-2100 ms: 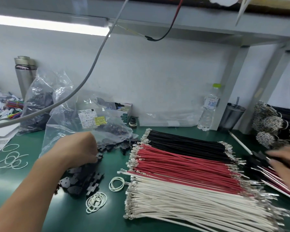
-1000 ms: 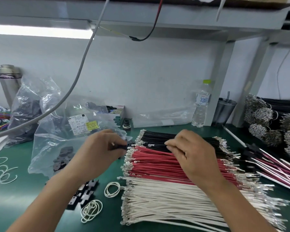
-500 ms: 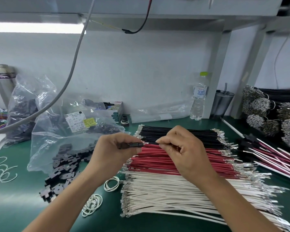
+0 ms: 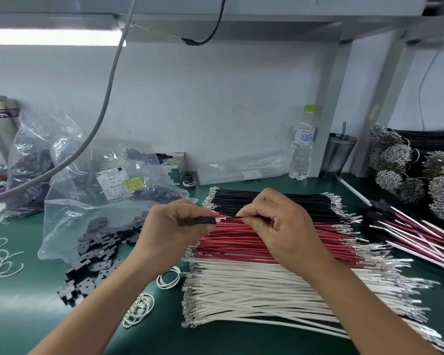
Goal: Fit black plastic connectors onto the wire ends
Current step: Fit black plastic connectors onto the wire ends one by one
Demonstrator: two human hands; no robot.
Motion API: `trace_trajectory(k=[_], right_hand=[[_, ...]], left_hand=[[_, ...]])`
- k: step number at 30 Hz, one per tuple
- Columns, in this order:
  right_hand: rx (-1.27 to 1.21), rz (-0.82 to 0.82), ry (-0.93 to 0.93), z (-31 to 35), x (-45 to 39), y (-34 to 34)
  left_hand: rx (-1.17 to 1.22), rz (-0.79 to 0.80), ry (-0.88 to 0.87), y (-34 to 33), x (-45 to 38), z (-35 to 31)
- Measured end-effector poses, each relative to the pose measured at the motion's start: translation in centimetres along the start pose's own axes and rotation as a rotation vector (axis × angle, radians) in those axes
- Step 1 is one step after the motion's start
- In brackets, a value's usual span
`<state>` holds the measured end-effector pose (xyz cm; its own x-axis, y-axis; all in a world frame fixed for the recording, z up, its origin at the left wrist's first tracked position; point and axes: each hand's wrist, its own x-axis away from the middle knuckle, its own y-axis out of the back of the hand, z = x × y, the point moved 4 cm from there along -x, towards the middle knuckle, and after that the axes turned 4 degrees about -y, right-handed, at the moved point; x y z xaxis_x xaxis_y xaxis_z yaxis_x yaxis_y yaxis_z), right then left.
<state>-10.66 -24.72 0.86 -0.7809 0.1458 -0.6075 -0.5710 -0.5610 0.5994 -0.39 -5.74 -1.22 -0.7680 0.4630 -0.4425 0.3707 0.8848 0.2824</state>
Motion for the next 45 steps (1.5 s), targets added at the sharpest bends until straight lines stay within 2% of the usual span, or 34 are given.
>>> trace_trajectory(k=[3, 10, 14, 18, 23, 34, 36, 39, 40, 42, 45], right_hand=[[-0.029, -0.017, -0.027, 0.0, 0.0, 0.1], [0.008, 0.094, -0.021, 0.5, 0.1, -0.8], [-0.005, 0.106, -0.025, 0.5, 0.2, -1.2], [0.147, 0.105, 0.102, 1.4, 0.5, -1.8], [0.137, 0.041, 0.077, 1.0, 0.1, -1.3], [0.183, -0.02, 0.179, 1.5, 0.4, -2.6], [0.286, -0.092, 0.2, 1.5, 0.2, -1.9], [0.42, -0.219, 0.274, 1.7, -0.2, -1.2], [0.432, -0.211, 0.295, 1.7, -0.3, -1.4], [0.469, -0.088, 0.306, 1.4, -0.3, -2.8], [0.477, 0.119, 0.173, 0.1, -0.5, -4.8]], left_hand=[[0.002, -0.01, 0.013, 0.0, -0.1, 0.0], [-0.148, 0.01, -0.065, -0.4, 0.2, -0.7], [-0.194, 0.007, -0.078, -0.4, 0.4, -0.9], [-0.23, 0.069, -0.103, -1.0, 0.7, -1.2], [-0.183, 0.01, -0.106, -0.8, 0.4, -1.6], [-0.228, 0.032, -0.165, -0.6, 0.6, -1.4], [-0.193, 0.025, -0.132, -0.7, 0.4, -1.1], [-0.031, -0.082, -0.026, -0.3, -0.1, -0.6], [0.019, -0.126, -0.003, 0.0, -0.2, -0.4], [0.067, -0.179, 0.033, 0.6, -0.2, 0.0], [0.079, -0.178, 0.088, 0.8, -0.1, 0.3]])
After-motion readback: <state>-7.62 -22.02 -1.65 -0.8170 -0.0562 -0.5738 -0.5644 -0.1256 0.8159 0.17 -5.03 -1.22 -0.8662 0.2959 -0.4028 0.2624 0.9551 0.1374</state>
